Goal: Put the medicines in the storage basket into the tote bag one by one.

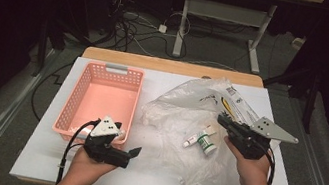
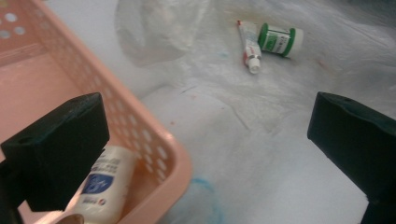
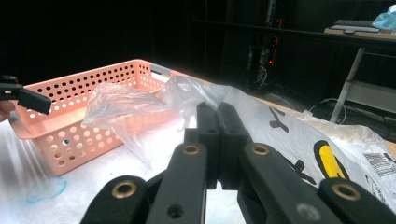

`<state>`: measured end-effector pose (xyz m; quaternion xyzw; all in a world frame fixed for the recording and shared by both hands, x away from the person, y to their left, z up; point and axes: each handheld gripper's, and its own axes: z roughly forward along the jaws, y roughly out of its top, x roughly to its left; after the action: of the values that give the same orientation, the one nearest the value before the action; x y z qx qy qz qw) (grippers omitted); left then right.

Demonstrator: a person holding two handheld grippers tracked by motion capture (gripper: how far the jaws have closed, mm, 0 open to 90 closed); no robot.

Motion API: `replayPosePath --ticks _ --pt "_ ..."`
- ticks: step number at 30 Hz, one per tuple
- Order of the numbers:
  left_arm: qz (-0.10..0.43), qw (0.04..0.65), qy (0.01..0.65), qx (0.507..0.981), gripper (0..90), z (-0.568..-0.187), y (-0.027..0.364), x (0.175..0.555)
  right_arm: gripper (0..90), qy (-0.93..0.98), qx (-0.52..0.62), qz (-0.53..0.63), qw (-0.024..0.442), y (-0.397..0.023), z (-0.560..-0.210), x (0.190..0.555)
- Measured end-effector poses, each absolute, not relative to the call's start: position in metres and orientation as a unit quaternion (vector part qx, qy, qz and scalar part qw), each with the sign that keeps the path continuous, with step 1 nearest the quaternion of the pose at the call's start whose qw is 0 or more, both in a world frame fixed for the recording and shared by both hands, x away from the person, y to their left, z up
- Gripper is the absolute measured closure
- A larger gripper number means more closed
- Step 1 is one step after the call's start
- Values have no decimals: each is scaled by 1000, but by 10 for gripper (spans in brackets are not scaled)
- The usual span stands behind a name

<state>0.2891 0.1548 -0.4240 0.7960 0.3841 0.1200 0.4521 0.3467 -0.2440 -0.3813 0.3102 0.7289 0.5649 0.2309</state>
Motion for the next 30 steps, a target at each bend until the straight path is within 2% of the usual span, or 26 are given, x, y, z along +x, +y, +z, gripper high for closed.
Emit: replayPosePath --ticks 10,20,30 --pt "154 434 425 779 0 -422 186 297 900 729 309 565 231 -245 -382 347" --pt "163 409 469 765 0 -428 216 306 900 728 311 565 233 -246 -381 347" --pt "165 392 494 758 0 -431 229 309 900 726 311 566 234 -247 -381 347"
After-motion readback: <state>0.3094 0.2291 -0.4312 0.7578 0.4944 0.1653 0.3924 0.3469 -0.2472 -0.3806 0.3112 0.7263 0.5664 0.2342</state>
